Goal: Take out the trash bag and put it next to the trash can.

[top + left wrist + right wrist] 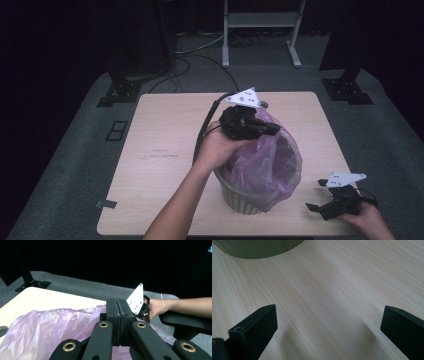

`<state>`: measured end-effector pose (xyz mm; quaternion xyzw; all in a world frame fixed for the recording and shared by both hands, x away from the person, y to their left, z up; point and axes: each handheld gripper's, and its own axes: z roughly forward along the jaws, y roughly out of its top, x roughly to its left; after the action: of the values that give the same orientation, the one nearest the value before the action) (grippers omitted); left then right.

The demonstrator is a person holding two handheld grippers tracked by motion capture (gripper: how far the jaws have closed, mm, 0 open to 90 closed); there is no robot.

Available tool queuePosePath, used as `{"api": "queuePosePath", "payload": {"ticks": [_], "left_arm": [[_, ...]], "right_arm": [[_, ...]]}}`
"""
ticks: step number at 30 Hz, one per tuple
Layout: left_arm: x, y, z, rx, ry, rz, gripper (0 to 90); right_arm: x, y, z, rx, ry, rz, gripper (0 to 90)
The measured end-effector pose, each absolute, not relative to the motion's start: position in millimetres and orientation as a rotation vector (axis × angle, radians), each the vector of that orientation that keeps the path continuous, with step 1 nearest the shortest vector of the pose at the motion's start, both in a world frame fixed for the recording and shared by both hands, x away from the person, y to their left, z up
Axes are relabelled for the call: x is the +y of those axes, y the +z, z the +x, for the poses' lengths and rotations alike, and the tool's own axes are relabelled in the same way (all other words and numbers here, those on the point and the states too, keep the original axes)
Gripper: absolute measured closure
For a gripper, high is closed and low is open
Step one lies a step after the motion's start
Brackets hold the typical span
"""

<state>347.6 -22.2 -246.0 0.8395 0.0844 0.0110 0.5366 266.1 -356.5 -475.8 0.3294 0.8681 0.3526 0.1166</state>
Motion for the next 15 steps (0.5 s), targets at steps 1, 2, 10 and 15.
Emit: {"api": "queuePosePath", "payload": {"ticks": [1,2,10,15], "left_arm": [[-30.2,-246.6,348.9,0.191,0.019,2.016,89.1],[-36.4,-247.1,349.5,0.185,0.021,2.031,89.1],[-71.1,-244.9,350.1,0.137,0.009,2.073,89.1],[-88.4,-254.1,350.8,0.127,0.002,2.113,89.0]], "right_arm": [[-356.8,-475.7,266.1,2.541,1.032,0.966,0.0],[-357.0,-475.5,266.0,2.54,1.033,0.966,0.0],[-357.1,-474.9,265.7,2.535,1.038,0.961,0.0],[-357.3,-474.7,265.4,2.536,1.036,0.955,0.0]]}}
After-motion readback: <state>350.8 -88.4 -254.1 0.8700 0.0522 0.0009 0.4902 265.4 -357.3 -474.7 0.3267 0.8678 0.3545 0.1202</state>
